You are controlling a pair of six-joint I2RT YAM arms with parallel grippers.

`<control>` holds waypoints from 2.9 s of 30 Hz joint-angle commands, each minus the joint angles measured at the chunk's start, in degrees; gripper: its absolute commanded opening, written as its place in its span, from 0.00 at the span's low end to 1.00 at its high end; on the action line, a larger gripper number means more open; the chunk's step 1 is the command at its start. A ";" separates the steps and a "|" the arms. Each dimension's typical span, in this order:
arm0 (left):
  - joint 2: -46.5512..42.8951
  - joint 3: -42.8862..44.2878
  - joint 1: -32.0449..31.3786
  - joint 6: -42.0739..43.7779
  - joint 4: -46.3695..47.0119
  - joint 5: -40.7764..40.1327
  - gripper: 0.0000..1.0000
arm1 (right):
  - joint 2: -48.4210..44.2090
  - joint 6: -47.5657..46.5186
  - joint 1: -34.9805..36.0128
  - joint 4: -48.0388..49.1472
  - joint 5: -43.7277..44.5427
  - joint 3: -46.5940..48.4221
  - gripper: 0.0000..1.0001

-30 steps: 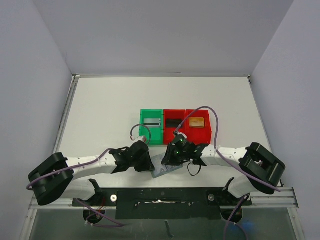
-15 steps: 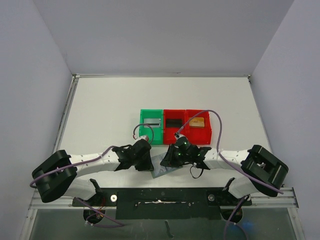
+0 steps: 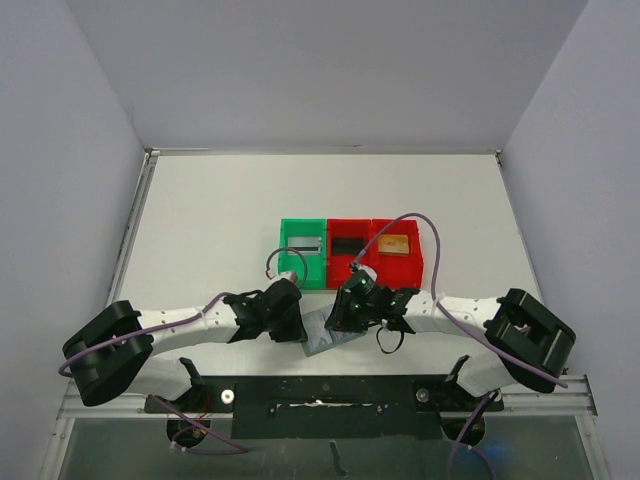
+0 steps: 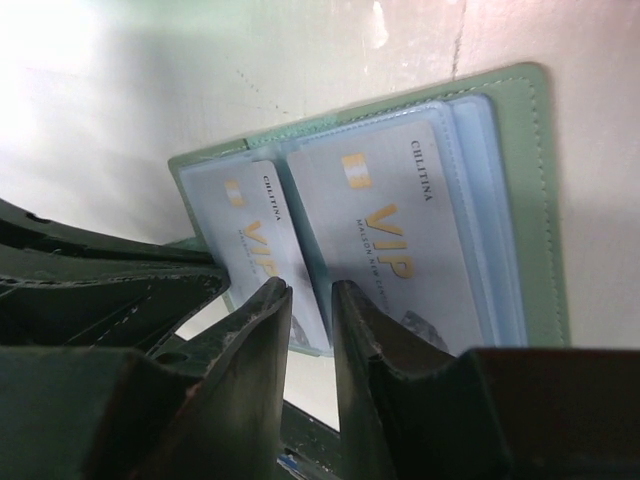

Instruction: Take the credit cards out of the card holder

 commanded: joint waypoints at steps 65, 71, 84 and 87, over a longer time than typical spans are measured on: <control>-7.16 4.20 0.03 4.42 7.32 4.14 0.40 | -11.85 5.76 -5.72 19.49 -6.51 -17.84 0.00; 0.73 3.29 0.02 4.60 10.86 6.85 0.30 | -10.95 5.97 -5.60 20.24 -6.48 -17.75 0.00; 8.24 1.62 0.02 5.56 2.90 0.50 0.08 | -9.75 5.68 -5.68 23.15 -8.09 -17.21 0.18; 8.13 1.12 0.02 5.99 2.49 0.35 0.07 | -8.47 5.75 -5.69 24.44 -8.47 -17.19 0.22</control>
